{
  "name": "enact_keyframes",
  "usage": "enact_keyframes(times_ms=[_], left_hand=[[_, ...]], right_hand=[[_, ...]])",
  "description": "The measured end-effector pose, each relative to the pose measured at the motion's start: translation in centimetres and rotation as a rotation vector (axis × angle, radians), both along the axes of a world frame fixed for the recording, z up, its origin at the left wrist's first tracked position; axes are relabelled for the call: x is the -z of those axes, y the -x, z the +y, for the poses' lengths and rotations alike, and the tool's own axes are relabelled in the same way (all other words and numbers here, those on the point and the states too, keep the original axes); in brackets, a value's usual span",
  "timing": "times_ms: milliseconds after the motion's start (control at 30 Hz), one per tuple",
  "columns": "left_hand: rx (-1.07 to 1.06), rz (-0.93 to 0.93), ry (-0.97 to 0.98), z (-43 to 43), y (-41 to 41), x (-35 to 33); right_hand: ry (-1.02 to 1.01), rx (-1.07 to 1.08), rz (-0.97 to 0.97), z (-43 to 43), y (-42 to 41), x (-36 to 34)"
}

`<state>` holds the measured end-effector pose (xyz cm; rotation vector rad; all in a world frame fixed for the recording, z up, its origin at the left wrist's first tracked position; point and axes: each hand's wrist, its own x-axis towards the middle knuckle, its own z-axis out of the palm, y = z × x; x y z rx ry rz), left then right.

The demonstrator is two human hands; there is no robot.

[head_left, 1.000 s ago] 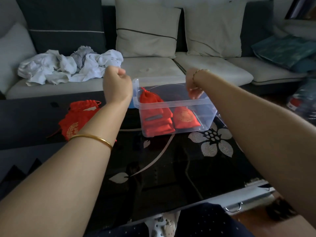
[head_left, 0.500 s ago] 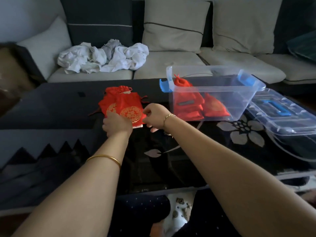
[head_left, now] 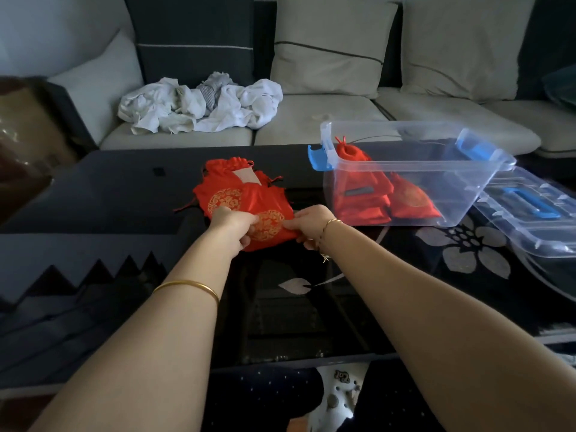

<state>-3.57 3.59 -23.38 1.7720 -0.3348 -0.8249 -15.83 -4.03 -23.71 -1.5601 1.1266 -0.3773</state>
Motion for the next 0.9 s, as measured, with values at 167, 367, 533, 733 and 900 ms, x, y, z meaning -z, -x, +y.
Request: enact_keyframes(times_ms=[167,367,533,733,900], left_hand=[[0.029,-0.026,-0.001,0.1,0.3,-0.2],[0.216,0.266,0.037,0.3,1.7,-1.5],[0.253,0.281,0.254,-0.4,4.3,-2.6],[0.38,0.059,0.287,-0.7,6.9,-3.7],[0.405,-0.041,0.286,-0.6,7.3,-4.1]], right_hand=[[0.063,-0.123,-0.161,0.3,2.4,-0.5],[0.363,-0.198,-0.197,0.5,7.5,-1.2],[0.465,-0.16,-0.103,0.1,10.7,-1.6],[0.132,0.127,-0.318,-0.5,11.6,-2.0],[0.039,0.152,-0.454,-0.4,11.8,-3.4]])
